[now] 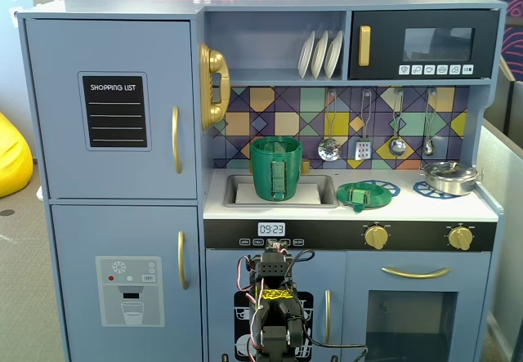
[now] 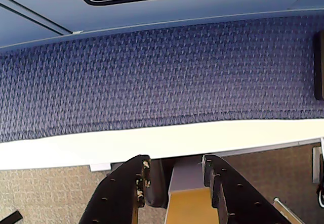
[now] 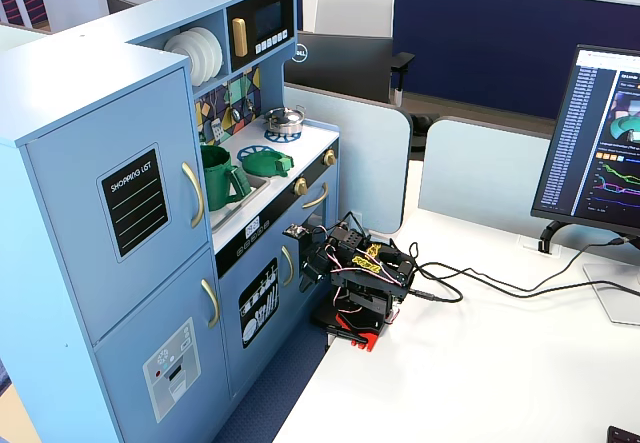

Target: Pick up the lid from the counter and put it on the green recipient

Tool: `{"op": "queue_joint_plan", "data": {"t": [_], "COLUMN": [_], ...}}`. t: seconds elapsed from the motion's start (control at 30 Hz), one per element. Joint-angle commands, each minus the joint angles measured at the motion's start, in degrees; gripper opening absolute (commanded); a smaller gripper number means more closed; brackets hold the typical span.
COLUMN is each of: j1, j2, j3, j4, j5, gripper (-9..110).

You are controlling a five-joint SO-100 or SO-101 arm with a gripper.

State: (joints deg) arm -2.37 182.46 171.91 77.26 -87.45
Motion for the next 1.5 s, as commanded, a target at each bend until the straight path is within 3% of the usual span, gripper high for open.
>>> {"op": "queue_joint_plan", "data": {"t": [0.0,0.43,0.6,0.8,0.9,1.1,1.47], "j1": [5.1,5.8,15.7,27.6,31.0,34.7,38.5], "j2": [-0.4,-0.4,-0.9,-7.5,-13.2,-22.8,-34.8], "j3": [-0.2,-0.2,-3.5,-11.2,-16.5,-27.2,-36.0], "j4": [10.6,9.9,-6.5,-39.6,-53.5,-63.8,-71.5], "j5": [-1.0,-1.9,-3.3,-5.7,-5.3,-3.5,-3.3], "gripper": [0,0,0,0,10,28,31]}}
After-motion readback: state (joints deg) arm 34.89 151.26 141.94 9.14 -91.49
